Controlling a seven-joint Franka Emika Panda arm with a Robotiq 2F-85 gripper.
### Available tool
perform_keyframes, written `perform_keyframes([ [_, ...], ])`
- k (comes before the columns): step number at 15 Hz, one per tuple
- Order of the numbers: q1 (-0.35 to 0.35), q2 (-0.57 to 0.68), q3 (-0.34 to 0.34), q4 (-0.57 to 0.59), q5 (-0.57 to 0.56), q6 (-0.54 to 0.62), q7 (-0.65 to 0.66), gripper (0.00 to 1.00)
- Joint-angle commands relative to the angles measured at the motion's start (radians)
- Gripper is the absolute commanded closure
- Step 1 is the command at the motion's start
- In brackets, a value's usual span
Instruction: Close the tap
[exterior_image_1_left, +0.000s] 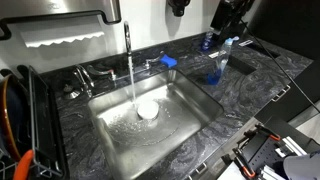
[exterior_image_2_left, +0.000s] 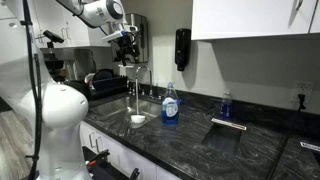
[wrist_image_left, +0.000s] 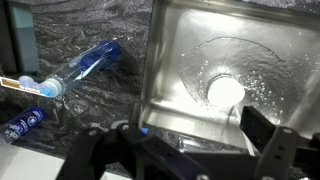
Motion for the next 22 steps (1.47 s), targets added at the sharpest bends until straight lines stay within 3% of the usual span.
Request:
perform_keyframes([
  [1, 0.025, 0.004, -0.021, 0.003, -0.009, -0.003, 0.008, 0.00],
  [3, 0.028, 0.009, -0.024, 0.001, -0.006, 0.001, 0.014, 0.00],
  [5, 0.053, 0.004, -0.040, 0.001, -0.004, -0.009, -0.099, 0.00],
  [6, 0.041, 0.004, -0.030, 0.003, -0.007, -0.003, -0.020, 0.00],
  [9, 0.057, 0.003, -0.038, 0.003, -0.006, -0.003, -0.066, 0.00],
  [14, 0.019, 0.049, -0.012, -0.022, -0.004, 0.044, 0.273, 0.00],
  [22, 0.018, 0.202, -0.021, -0.039, -0.009, 0.289, 0.772, 0.00],
])
